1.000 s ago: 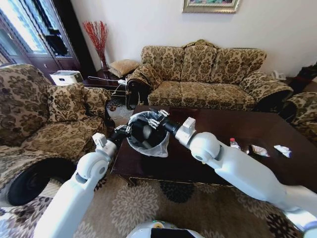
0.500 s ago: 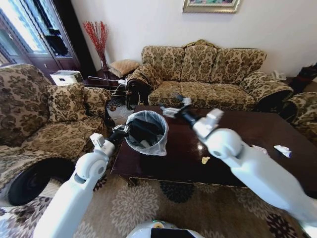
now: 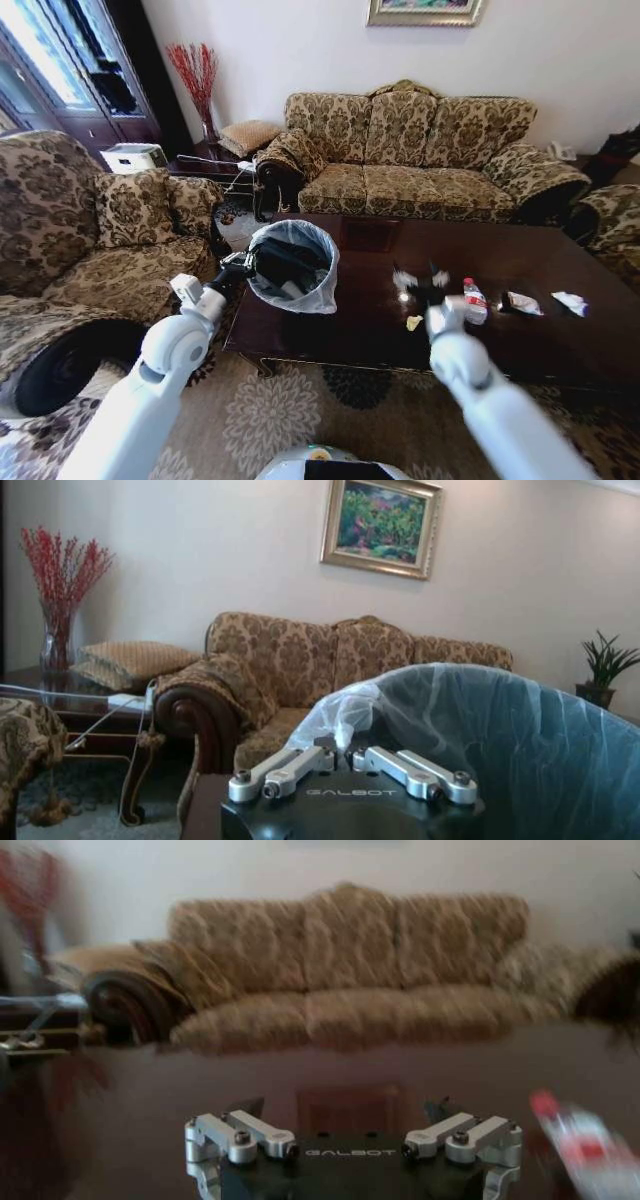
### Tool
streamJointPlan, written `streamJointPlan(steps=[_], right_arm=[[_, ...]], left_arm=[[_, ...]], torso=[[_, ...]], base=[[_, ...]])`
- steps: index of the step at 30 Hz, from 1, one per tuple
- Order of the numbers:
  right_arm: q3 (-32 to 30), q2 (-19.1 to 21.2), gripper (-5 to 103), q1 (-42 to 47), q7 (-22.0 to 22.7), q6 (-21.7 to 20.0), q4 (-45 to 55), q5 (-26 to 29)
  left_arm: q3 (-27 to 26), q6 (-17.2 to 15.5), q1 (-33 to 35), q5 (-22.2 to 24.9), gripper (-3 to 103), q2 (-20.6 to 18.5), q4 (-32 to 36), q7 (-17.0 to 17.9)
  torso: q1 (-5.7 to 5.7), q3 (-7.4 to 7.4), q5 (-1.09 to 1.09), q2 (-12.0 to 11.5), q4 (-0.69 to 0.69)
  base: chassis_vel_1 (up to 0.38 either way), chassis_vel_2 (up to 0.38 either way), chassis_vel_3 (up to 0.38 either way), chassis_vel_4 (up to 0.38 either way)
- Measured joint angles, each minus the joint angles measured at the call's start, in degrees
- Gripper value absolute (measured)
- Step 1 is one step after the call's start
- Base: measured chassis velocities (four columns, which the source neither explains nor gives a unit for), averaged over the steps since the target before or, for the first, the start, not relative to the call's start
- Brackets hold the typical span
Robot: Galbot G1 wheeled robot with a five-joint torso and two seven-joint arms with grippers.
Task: Move to the front of the table and place the trash on the table into the trash bin.
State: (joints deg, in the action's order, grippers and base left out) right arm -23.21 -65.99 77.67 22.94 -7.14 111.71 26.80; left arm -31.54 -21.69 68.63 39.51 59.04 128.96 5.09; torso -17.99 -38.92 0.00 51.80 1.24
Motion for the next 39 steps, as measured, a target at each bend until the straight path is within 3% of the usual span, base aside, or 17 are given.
streamJointPlan(steps=[5, 13, 17, 20, 27, 34, 35, 39], right_arm=[[-1.03, -8.11, 100, 4.33, 0.68, 4.84, -4.13, -5.57], [-3.37, -9.71, 101, 3.05, 0.88, 6.02, -8.44, -5.37], [-3.57, -10.01, 96, 1.58, -0.11, 6.56, -11.82, -4.73], [-3.46, -10.53, 101, 0.21, -1.04, 7.00, -14.28, -4.80], [-3.25, -10.91, 86, -2.32, -1.70, 7.27, -16.56, -4.38], [-2.95, -11.09, 52, -3.22, -2.51, 7.20, -18.81, -3.00], [-2.95, -11.09, 52, -3.22, -2.51, 7.20, -18.81, -3.00], [-2.97, -11.11, 35, -3.47, -2.97, 7.36, -19.61, -2.42]], left_arm=[[0.39, 0.22, 0.26, 0.00, 4, 0.25, 0.33, -0.20], [0.53, 1.01, 0.81, -0.27, 4, 0.72, 0.25, -0.74], [1.07, 1.23, 0.56, -0.42, 4, 1.01, -0.12, -0.71], [1.46, 1.72, 0.41, -0.87, 4, 1.17, -0.62, -0.50], [1.38, 1.86, 0.68, -1.14, 4, 1.11, -0.62, -0.47], [1.28, 1.87, 0.45, -1.15, 4, 0.99, -0.44, -0.60], [1.28, 1.87, 0.45, -1.15, 4, 0.99, -0.44, -0.60], [1.36, 1.87, 0.44, -1.20, 4, 1.25, -0.44, -0.70]], torso=[[-0.01, 0.00, 0.00, 0.00, 0.02], [-0.01, -0.01, -0.02, 0.00, 0.02], [-0.02, -0.01, -0.01, 0.00, 0.02], [-0.02, -0.01, -0.01, 0.00, 0.00], [-0.02, -0.01, -0.02, 0.00, 0.02], [-0.02, -0.01, -0.01, 0.00, 0.01], [-0.02, -0.01, -0.01, 0.00, 0.01], [-0.02, -0.01, 0.00, 0.00, 0.01]], base=[[0.000, 0.000, 0.000, 0.000], [0.000, 0.000, 0.000, 0.000], [0.000, 0.000, 0.000, 0.000], [0.000, 0.000, 0.000, 0.000], [0.000, 0.000, 0.000, 0.000], [0.000, 0.000, 0.000, 0.000], [0.000, 0.000, 0.000, 0.000], [0.000, 0.000, 0.000, 0.000]])
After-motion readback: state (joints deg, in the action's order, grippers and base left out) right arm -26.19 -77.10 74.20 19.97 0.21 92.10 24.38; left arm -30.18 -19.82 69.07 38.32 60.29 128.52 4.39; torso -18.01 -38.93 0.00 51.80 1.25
